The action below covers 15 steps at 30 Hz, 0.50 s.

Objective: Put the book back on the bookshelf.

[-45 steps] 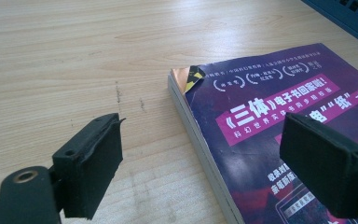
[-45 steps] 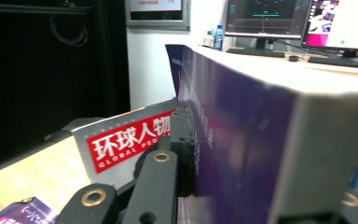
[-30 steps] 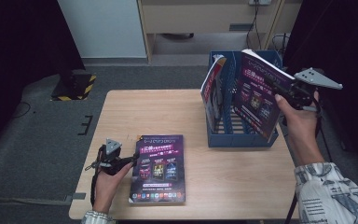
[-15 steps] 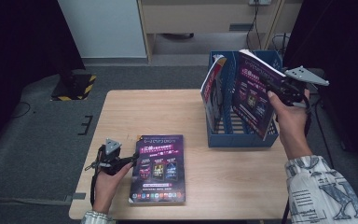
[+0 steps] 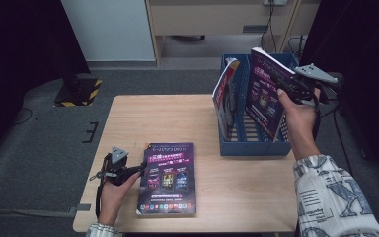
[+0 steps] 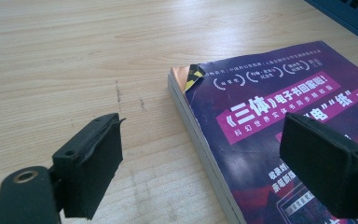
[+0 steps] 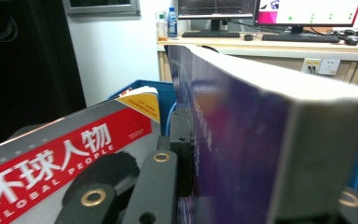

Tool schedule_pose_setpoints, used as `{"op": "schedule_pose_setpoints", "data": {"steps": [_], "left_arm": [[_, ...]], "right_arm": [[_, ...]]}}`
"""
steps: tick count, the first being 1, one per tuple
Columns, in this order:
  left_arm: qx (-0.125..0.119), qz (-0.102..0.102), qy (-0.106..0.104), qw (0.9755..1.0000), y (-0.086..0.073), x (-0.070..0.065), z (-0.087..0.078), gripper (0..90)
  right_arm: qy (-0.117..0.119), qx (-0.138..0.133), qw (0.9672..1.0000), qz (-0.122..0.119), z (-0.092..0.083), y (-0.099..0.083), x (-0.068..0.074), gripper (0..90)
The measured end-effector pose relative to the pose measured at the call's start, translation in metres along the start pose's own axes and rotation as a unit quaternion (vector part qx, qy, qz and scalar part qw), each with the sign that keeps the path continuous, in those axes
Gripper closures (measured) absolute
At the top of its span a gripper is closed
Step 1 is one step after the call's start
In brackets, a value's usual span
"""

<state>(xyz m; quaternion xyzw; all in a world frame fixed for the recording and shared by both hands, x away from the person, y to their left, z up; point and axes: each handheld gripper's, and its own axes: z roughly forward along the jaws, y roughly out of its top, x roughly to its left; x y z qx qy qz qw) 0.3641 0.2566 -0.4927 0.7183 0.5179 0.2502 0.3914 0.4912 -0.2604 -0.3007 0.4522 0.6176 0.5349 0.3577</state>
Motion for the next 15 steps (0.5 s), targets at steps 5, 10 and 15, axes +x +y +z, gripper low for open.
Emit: {"op": "schedule_pose_setpoints", "data": {"steps": [5, 10, 15], "left_arm": [[0.000, 0.000, -0.001, 1.0000, 0.000, 0.000, 0.000, 12.7], [0.000, 0.000, -0.002, 1.0000, 0.000, 0.000, 0.000, 12.7], [0.002, -0.001, -0.001, 1.0000, 0.000, 0.000, 0.000, 12.9]], "right_arm": [[-0.013, 0.001, 0.9999, 0.004, 0.009, -0.004, -0.003, 82.3], [-0.019, -0.001, 0.9998, 0.010, 0.017, -0.005, -0.004, 82.2], [-0.016, -0.004, 0.9998, 0.011, 0.022, -0.007, 0.000, 82.2]]}}
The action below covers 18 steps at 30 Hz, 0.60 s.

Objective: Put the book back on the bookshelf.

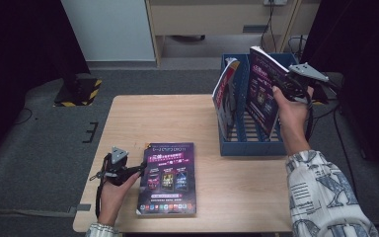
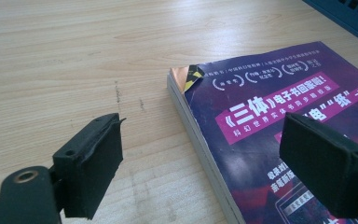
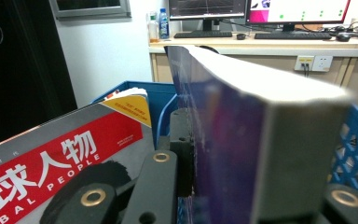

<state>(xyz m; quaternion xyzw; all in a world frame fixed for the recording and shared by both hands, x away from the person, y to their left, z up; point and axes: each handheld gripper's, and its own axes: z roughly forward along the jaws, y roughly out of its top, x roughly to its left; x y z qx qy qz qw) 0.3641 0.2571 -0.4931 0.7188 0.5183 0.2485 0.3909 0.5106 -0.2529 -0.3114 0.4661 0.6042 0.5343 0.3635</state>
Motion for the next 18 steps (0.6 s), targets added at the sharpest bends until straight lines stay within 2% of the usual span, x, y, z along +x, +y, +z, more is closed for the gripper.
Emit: {"op": "schedule_pose_setpoints", "data": {"steps": [18], "left_arm": [[-0.001, 0.000, 0.000, 1.0000, 0.0004, -0.0005, -0.0009, 12.9]], "right_arm": [[0.004, 0.000, 1.0000, -0.002, 0.0078, -0.0101, 0.0058, 82.2]]}}
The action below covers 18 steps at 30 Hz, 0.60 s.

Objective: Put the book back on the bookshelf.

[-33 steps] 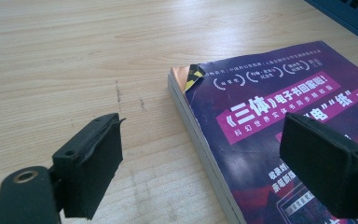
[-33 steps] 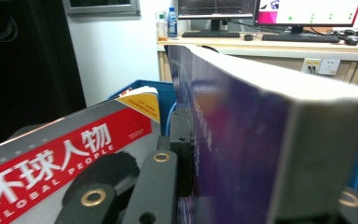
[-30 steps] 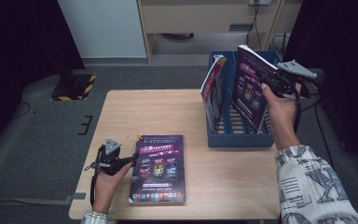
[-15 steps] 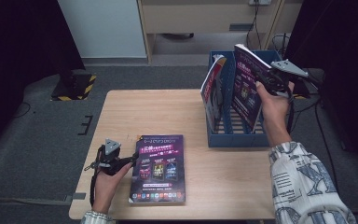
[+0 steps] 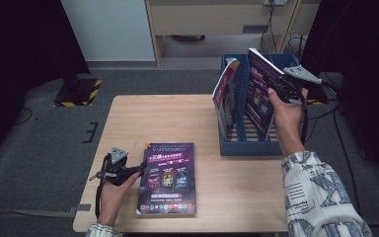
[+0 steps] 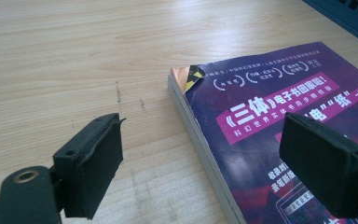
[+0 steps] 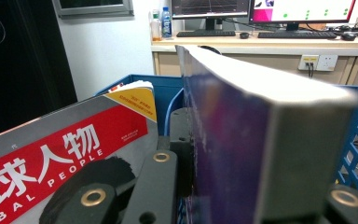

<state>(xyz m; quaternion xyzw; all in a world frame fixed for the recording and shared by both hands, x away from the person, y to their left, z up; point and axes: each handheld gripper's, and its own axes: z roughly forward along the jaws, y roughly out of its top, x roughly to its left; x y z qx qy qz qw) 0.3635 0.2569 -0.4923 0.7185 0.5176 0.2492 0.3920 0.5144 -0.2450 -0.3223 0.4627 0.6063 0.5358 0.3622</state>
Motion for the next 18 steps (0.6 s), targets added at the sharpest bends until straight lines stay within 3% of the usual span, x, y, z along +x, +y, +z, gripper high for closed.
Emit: {"op": "schedule_pose_setpoints", "data": {"steps": [18], "left_arm": [[0.000, 0.001, -0.003, 1.0000, 0.0000, -0.0002, 0.0008, 13.0]], "right_arm": [[-0.015, -0.010, 0.9998, -0.001, 0.0049, -0.0042, -0.0023, 82.3]]}}
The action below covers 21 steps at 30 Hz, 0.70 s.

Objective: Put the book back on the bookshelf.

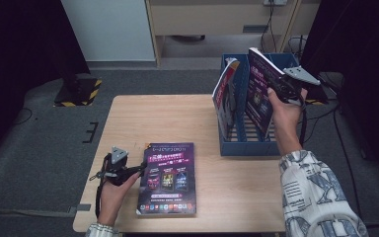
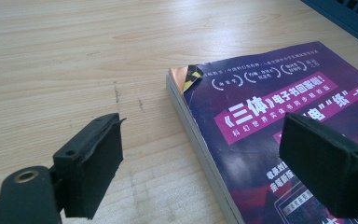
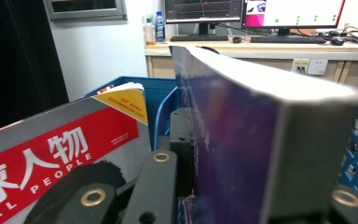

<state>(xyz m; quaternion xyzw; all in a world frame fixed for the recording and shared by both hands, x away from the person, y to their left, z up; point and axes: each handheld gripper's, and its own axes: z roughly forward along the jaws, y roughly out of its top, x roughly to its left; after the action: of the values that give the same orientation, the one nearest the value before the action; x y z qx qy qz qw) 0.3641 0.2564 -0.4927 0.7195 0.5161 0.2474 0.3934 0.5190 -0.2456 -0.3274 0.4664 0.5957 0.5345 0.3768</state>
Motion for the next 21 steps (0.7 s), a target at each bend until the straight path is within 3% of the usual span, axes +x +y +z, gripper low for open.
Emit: {"op": "schedule_pose_setpoints", "data": {"steps": [21], "left_arm": [[0.002, 0.003, -0.002, 1.0000, 0.000, -0.001, 0.001, 13.1]], "right_arm": [[-0.023, -0.005, 0.9997, 0.004, 0.015, -0.029, 0.000, 82.2]]}}
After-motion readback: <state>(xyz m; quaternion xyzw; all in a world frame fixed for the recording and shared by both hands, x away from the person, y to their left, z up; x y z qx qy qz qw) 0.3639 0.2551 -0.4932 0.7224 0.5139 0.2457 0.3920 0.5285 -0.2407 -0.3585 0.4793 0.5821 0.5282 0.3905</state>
